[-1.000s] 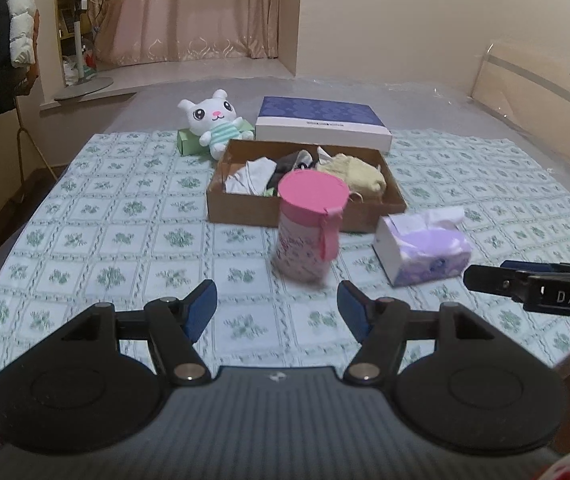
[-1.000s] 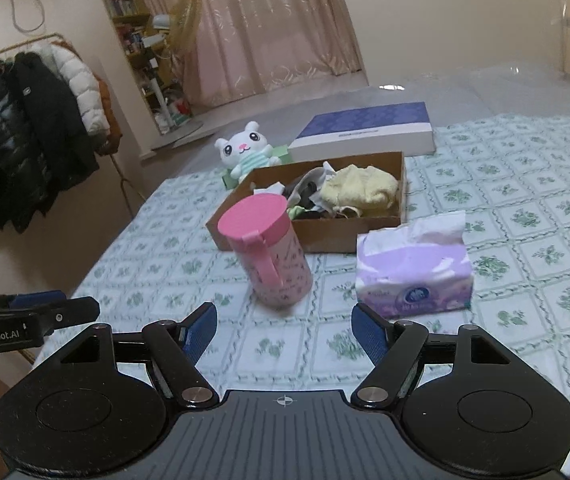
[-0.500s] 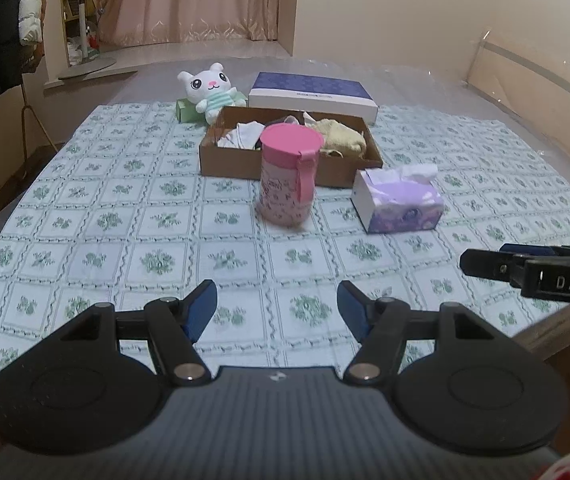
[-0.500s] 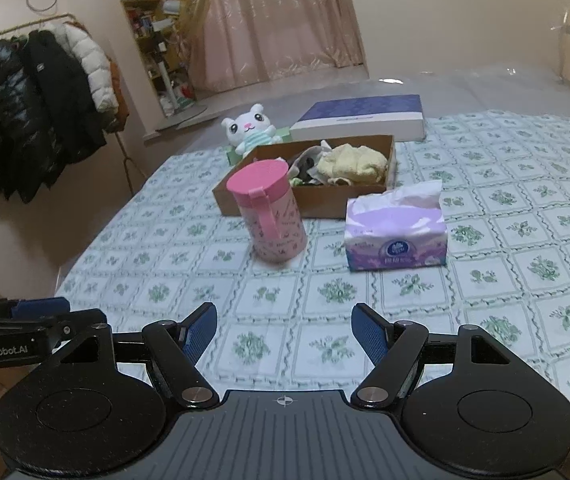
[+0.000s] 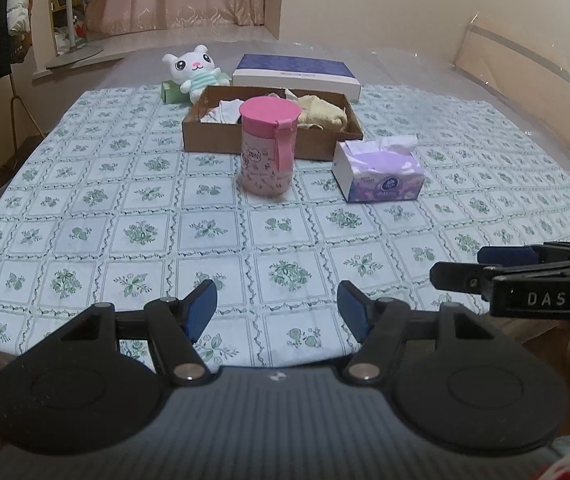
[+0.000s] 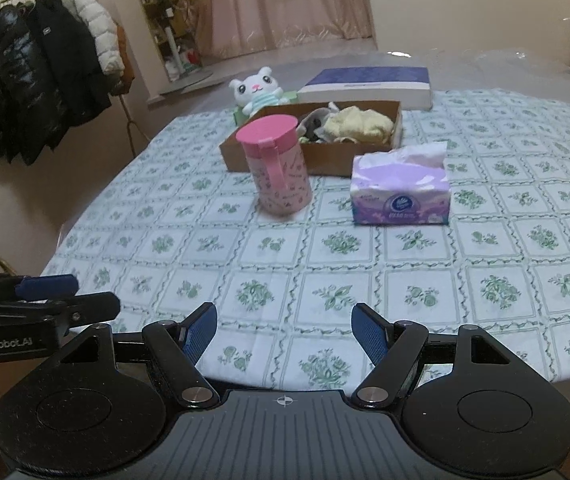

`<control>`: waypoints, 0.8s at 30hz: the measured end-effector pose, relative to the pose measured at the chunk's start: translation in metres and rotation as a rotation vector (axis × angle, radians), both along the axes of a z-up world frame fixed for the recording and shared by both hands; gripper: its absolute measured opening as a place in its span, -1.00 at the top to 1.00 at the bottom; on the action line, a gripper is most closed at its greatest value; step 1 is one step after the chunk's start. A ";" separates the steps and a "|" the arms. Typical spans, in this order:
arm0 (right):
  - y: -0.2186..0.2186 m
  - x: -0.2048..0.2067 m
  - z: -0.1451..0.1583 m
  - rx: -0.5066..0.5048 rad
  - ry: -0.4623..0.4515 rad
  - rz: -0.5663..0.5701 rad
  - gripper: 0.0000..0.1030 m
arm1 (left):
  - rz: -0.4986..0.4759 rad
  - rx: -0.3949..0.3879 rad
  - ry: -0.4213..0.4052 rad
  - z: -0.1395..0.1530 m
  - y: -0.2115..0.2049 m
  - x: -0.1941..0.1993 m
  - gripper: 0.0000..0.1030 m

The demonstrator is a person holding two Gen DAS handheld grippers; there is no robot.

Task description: Organize soft objects

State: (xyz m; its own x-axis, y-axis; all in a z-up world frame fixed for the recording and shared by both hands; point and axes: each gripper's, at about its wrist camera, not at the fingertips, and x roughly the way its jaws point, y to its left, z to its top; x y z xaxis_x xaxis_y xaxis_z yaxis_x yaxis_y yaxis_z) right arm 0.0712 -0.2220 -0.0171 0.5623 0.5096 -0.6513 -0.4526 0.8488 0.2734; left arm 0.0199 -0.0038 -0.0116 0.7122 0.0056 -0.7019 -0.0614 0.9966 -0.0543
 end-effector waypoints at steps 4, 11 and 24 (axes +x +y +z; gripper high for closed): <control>0.005 -0.001 -0.004 -0.011 0.010 0.016 -0.44 | 0.000 -0.005 0.004 -0.001 0.001 0.001 -0.25; 0.006 0.003 -0.008 -0.019 0.022 0.013 -0.44 | 0.002 -0.005 0.003 -0.002 0.002 0.003 -0.25; 0.007 0.007 -0.009 -0.021 0.028 0.006 -0.44 | -0.002 -0.011 0.002 -0.003 0.001 0.007 -0.25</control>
State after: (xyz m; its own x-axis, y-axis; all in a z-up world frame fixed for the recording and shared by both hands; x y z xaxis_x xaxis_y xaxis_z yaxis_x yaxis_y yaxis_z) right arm 0.0782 -0.2152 -0.0262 0.5411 0.4987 -0.6771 -0.4499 0.8519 0.2679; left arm 0.0270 -0.0026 -0.0146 0.7107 -0.0034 -0.7035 -0.0598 0.9961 -0.0652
